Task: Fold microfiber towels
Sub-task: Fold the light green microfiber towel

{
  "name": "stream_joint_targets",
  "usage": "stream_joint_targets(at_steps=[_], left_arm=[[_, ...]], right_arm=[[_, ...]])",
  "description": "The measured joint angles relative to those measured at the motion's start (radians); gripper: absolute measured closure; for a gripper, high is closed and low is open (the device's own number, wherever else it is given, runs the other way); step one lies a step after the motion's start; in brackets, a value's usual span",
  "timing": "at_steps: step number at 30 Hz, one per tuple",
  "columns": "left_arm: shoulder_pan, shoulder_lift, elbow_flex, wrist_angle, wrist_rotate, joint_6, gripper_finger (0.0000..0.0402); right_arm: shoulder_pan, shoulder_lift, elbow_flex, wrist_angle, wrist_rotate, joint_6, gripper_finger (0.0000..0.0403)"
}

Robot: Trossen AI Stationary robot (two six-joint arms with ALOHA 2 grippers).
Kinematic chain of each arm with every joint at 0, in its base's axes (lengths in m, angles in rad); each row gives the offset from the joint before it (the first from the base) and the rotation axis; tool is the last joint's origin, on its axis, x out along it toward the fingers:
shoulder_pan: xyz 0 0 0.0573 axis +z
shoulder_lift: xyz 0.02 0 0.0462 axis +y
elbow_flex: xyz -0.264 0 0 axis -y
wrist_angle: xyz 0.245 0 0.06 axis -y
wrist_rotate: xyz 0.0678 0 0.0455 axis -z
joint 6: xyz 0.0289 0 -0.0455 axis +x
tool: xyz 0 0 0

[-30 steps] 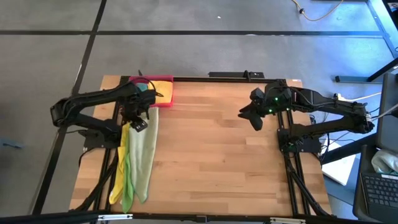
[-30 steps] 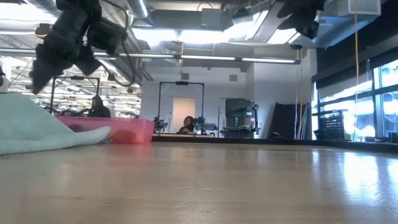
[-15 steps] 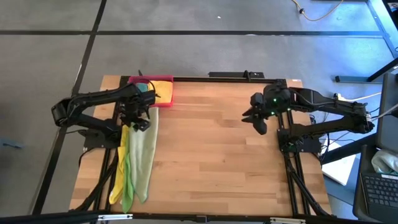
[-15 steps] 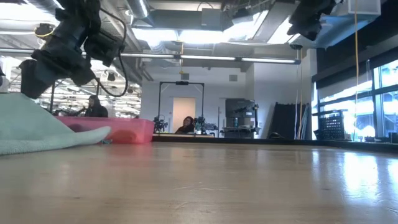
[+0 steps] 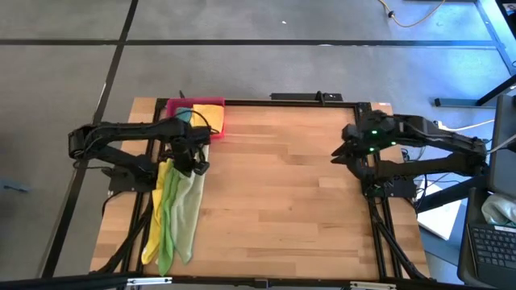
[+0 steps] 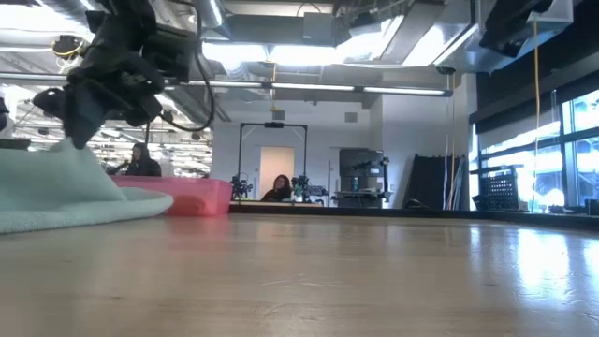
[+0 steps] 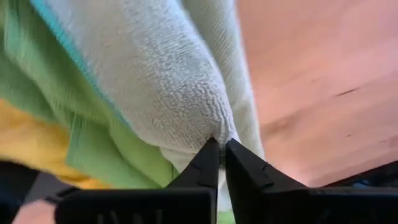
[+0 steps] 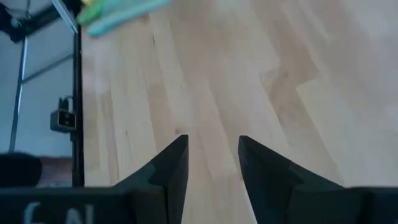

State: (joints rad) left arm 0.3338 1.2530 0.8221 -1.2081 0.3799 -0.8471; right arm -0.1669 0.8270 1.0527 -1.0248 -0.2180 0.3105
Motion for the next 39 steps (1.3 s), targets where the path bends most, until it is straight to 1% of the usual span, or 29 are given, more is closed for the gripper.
stream_joint_targets(at_steps=[2,4,8,12,15,18,21,24,26,28,31,33,36,39], left_arm=[[-0.028,0.000,0.011,-0.016,0.001,-0.031,0.0396],[-0.057,0.000,0.047,-0.009,0.000,-0.060,0.0399],[-0.106,0.003,0.138,0.017,-0.058,-0.120,0.0401],[-0.152,0.035,0.215,0.070,-0.117,-0.178,0.0401],[-0.213,0.080,0.250,0.125,-0.150,-0.244,0.0401],[-0.294,0.130,0.266,0.276,-0.207,-0.325,0.0401],[-0.356,0.218,0.265,0.431,-0.221,-0.379,0.0401],[-0.409,0.306,0.269,0.586,-0.223,-0.383,0.0401],[-0.432,0.349,0.292,0.623,-0.223,-0.382,0.0401],[-0.447,0.368,0.328,0.617,-0.242,-0.371,0.0401],[-0.458,0.366,0.394,0.591,-0.294,-0.315,0.0401],[-0.467,0.355,0.445,0.543,-0.328,-0.259,0.0401],[-0.483,0.352,0.520,0.479,-0.331,-0.164,0.0401],[-0.506,0.354,0.558,0.387,-0.331,-0.099,0.0401]], right_arm=[[0.000,-0.045,0.000,0.005,0.021,0.008,0.0260],[0.000,-0.083,0.000,0.006,0.054,0.025,0.0260],[0.000,-0.142,0.000,0.020,0.098,0.023,0.0260],[0.000,-0.170,0.001,0.046,0.142,-0.009,0.0260],[0.000,-0.167,0.001,0.079,0.146,-0.054,0.0260],[0.000,-0.152,0.001,0.120,0.149,-0.052,0.0260],[0.000,-0.121,0.001,0.188,0.165,0.005,0.0260],[0.000,-0.078,0.001,0.247,0.161,0.028,0.0260],[0.000,-0.041,0.001,0.251,0.142,0.024,0.0260],[0.000,0.002,0.001,0.240,0.114,0.017,0.0260],[0.000,0.080,0.000,0.230,0.023,-0.035,0.0260],[0.000,0.127,0.000,0.249,-0.036,-0.057,0.0260],[-0.001,0.211,0.000,0.316,-0.133,-0.109,0.0257],[-0.001,0.296,0.000,0.388,-0.182,-0.153,0.0236]])
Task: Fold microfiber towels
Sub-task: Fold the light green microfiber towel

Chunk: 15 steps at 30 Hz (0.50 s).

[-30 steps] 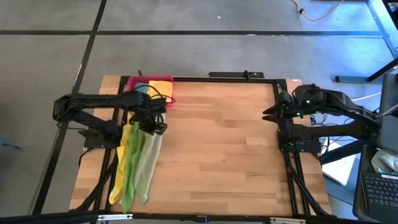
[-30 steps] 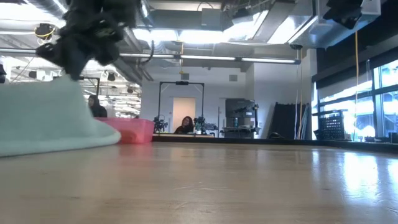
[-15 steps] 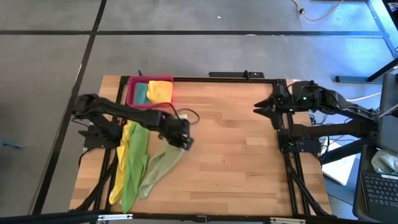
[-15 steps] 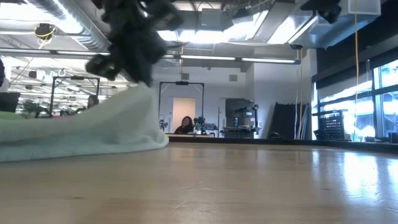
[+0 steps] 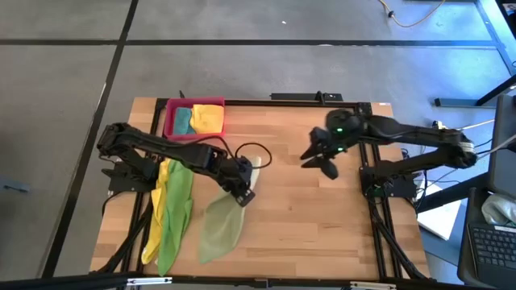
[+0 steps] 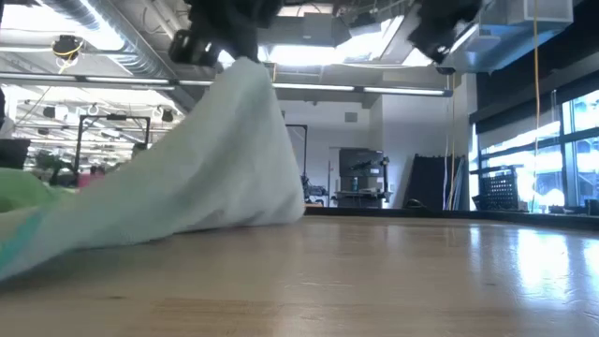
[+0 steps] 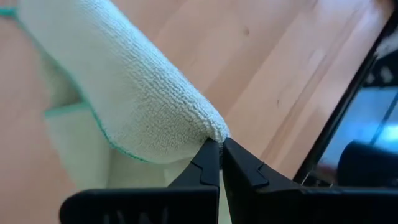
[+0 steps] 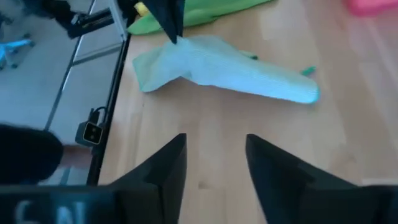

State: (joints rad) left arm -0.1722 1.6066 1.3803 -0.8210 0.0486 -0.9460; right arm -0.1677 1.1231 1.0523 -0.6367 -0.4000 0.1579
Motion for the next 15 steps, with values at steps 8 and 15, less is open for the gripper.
stream_joint_targets(at_steps=[8,15], left_arm=[[-0.050,-0.027,0.115,-0.102,-0.019,0.144,0.0402],[-0.045,-0.010,0.118,-0.051,-0.019,0.166,0.0401]], right_arm=[[0.013,0.232,0.000,0.310,0.042,-0.008,0.0132],[0.015,0.413,0.000,0.468,0.063,0.004,0.0114]])
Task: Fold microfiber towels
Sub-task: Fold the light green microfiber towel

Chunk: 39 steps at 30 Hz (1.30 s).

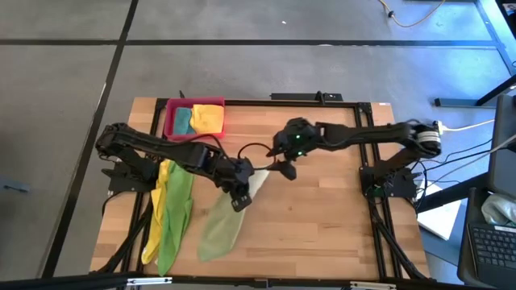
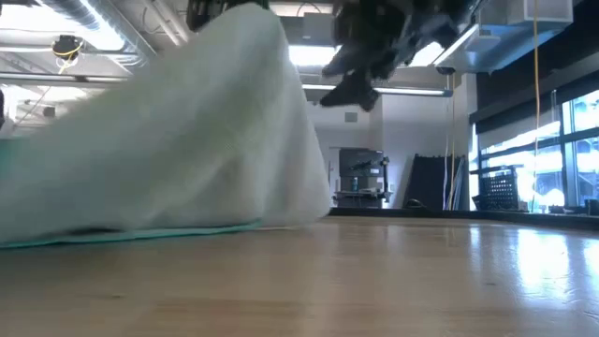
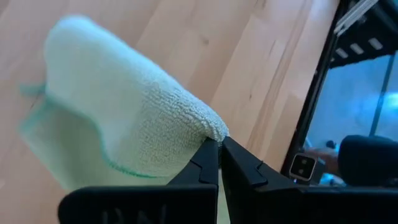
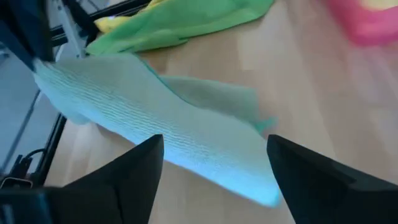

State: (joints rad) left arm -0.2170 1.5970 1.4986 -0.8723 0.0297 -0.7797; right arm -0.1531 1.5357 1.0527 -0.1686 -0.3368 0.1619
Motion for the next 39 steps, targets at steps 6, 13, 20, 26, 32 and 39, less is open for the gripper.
stream_joint_targets(at_steps=[6,13,20,26,32,39], left_arm=[[-0.002,-0.010,0.031,-0.067,0.018,-0.004,0.0401],[-0.021,-0.012,0.122,-0.110,0.036,0.029,0.0401],[-0.018,-0.012,0.285,-0.228,0.043,0.069,0.0401],[-0.009,-0.013,0.380,-0.362,0.032,0.126,0.0401],[-0.008,-0.012,0.463,-0.449,0.031,0.138,0.0401],[0.001,-0.012,0.569,-0.548,-0.012,0.168,0.0401]], right_arm=[[0.001,0.121,0.000,0.034,-0.261,-0.008,0.0124],[0.024,0.134,0.003,0.039,-0.359,-0.093,0.0145],[0.023,0.130,0.029,0.222,-0.147,-0.067,0.0149],[0.067,0.129,0.031,0.290,-0.276,-0.087,0.0149],[0.077,0.132,0.031,0.171,-0.284,-0.114,0.0149],[0.087,0.134,0.020,0.169,-0.265,-0.082,0.0149]])
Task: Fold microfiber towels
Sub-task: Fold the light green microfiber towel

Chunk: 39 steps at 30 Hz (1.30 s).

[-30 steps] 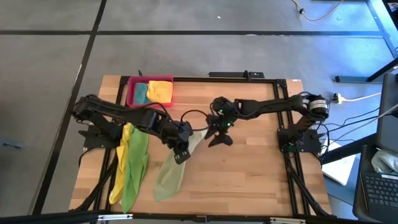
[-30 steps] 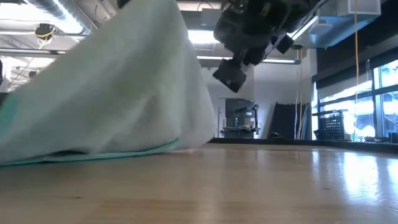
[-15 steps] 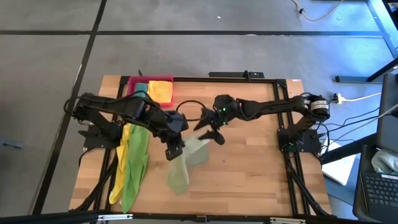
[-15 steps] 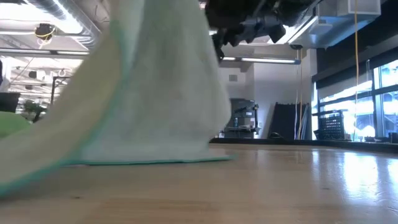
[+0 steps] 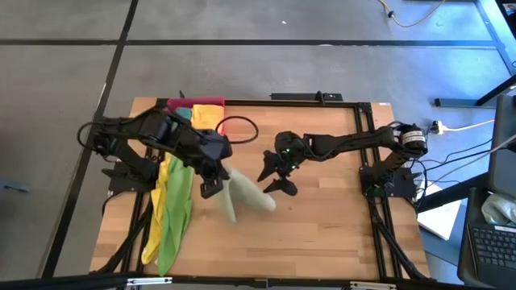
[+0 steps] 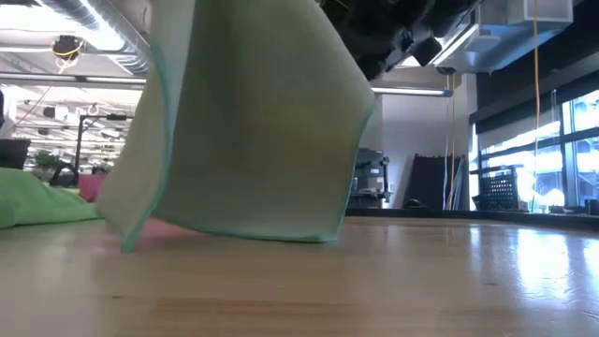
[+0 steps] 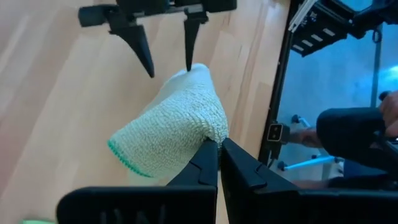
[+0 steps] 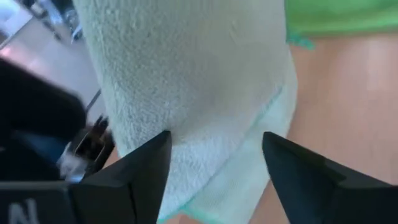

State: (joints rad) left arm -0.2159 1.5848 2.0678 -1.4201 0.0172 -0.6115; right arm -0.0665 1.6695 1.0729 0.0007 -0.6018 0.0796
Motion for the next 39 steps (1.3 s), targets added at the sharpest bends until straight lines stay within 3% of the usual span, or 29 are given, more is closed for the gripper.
stream_joint_targets(at_steps=[4,8,11,15,21,29,33,39], left_arm=[[0.028,0.000,0.020,-0.007,-0.001,0.046,0.0401],[0.070,0.000,0.024,-0.015,-0.001,0.072,0.0401],[0.092,0.000,0.024,-0.017,-0.002,0.103,0.0401],[0.123,-0.008,0.023,-0.020,-0.001,0.171,0.0401],[0.172,-0.017,0.023,-0.047,-0.004,0.234,0.0401],[0.197,-0.050,0.023,-0.150,-0.043,0.255,0.0401],[0.195,-0.070,0.023,-0.149,-0.060,0.255,0.0401],[0.185,-0.091,0.023,-0.134,-0.034,0.277,0.0401]], right_arm=[[0.000,0.011,0.000,0.200,0.062,0.138,0.0149],[-0.002,0.023,0.001,0.429,0.160,0.382,0.0149],[-0.002,0.025,0.004,0.532,0.110,0.531,0.0149],[-0.001,0.028,0.035,0.528,-0.050,0.641,0.0149],[-0.003,0.028,0.069,0.501,-0.103,0.687,0.0149],[-0.023,0.027,0.100,0.505,-0.269,0.805,0.0153],[-0.033,0.027,0.110,0.503,-0.277,0.792,0.0170],[-0.081,0.027,0.111,0.432,-0.170,0.604,0.0195]])
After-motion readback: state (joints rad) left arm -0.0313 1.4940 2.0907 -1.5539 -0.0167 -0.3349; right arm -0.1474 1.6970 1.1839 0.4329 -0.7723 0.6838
